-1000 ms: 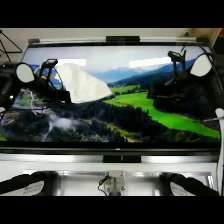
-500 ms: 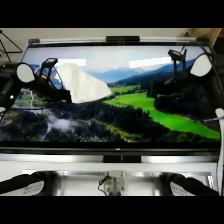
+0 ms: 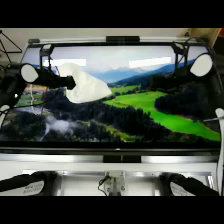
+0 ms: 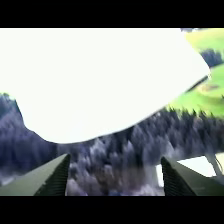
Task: Fold the shirts.
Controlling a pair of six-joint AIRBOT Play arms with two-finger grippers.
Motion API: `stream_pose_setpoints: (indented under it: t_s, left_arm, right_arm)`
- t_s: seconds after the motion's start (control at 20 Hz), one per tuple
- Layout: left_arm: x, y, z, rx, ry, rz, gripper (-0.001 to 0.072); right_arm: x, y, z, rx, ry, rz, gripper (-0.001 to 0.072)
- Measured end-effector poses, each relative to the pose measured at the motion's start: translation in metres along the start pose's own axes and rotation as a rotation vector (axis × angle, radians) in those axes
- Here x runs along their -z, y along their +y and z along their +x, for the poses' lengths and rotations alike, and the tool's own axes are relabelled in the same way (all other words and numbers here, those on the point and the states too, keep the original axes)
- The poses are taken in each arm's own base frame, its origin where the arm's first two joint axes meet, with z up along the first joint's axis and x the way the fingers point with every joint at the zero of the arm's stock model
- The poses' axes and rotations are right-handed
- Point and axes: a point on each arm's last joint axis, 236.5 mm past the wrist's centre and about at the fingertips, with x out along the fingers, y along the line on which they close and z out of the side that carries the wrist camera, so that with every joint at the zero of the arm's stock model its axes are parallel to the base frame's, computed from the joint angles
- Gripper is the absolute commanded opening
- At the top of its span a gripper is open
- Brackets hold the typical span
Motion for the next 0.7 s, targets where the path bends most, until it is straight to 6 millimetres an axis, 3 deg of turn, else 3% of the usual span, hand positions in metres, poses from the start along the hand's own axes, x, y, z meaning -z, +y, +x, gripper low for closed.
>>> stream_pose_setpoints:
  t_s: [0.15,0.35,0.6,0.65,0.7]
  left_arm:
    - [0.0,0.026,0.02,-0.062,0.008,-0.002,0.072]
    - [0.017,0.085,0.072,-0.141,0.089,-0.172,0.072]
    - [0.044,0.102,0.137,-0.056,0.195,-0.387,0.072]
    - [0.046,0.1,0.146,-0.035,0.207,-0.413,0.0652]
    - [0.048,0.098,0.153,-0.015,0.215,-0.435,0.0404]
  right_arm:
    - [-0.006,0.001,0.0,-0.003,-0.025,-0.004,0.0673]
    - [-0.012,0.001,0.002,-0.005,-0.045,-0.015,0.0673]
    - [-0.012,-0.003,0.018,0.0,-0.021,-0.015,0.0672]
    - [-0.011,-0.004,0.023,0.002,-0.011,-0.013,0.0672]
    - [-0.01,-0.005,0.027,0.003,-0.002,-0.011,0.0672]
